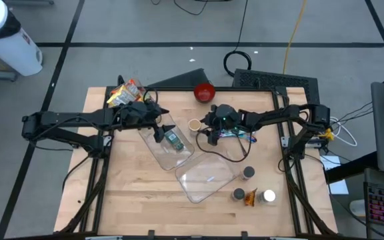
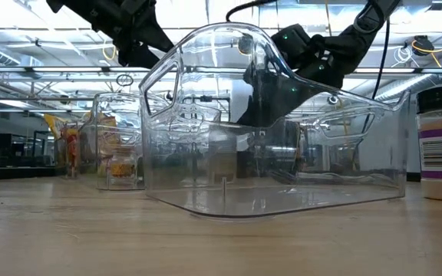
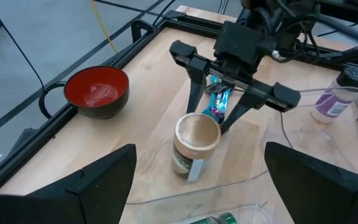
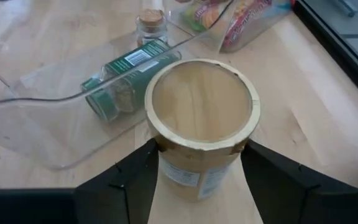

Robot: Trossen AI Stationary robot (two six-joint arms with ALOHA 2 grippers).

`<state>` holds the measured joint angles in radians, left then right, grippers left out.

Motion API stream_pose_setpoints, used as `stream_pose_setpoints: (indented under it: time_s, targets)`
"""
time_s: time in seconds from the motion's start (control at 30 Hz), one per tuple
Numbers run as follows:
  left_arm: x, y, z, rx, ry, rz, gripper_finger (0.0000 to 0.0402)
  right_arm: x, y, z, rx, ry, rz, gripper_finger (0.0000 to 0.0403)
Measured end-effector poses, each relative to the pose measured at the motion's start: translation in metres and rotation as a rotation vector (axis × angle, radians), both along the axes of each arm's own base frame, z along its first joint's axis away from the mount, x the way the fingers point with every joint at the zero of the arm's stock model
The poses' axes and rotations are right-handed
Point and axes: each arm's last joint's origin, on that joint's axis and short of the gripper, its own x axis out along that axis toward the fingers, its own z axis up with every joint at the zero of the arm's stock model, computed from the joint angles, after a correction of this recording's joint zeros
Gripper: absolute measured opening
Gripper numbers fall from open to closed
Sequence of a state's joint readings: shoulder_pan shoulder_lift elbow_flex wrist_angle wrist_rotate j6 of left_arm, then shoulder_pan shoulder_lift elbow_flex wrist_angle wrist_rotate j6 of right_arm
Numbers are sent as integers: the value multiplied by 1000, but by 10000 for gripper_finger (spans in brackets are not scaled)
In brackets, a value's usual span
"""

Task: Pick & Place Food Item
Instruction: Put the gold seasoning bottle into the middle transparent bin

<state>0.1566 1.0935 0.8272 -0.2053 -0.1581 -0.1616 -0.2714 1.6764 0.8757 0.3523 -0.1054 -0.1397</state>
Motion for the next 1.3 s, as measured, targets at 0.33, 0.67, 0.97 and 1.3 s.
stream_pose_setpoints:
  time_s: [0.33, 0.67, 0.97, 1.3]
  targets:
    - [0, 0, 0, -2, 0, 0, 363, -4, 1, -2, 6, 49, -3, 237]
    - [0, 0, 0, -4, -2, 1, 363, -14, 5, 41, -46, -98, 10, 340]
    - [0, 0, 0, -3, -2, 1, 363, -1, 1, 45, -56, -78, 20, 381]
    - [0, 0, 0, -3, 0, -1, 363, 19, -8, 21, -3, -17, 23, 380]
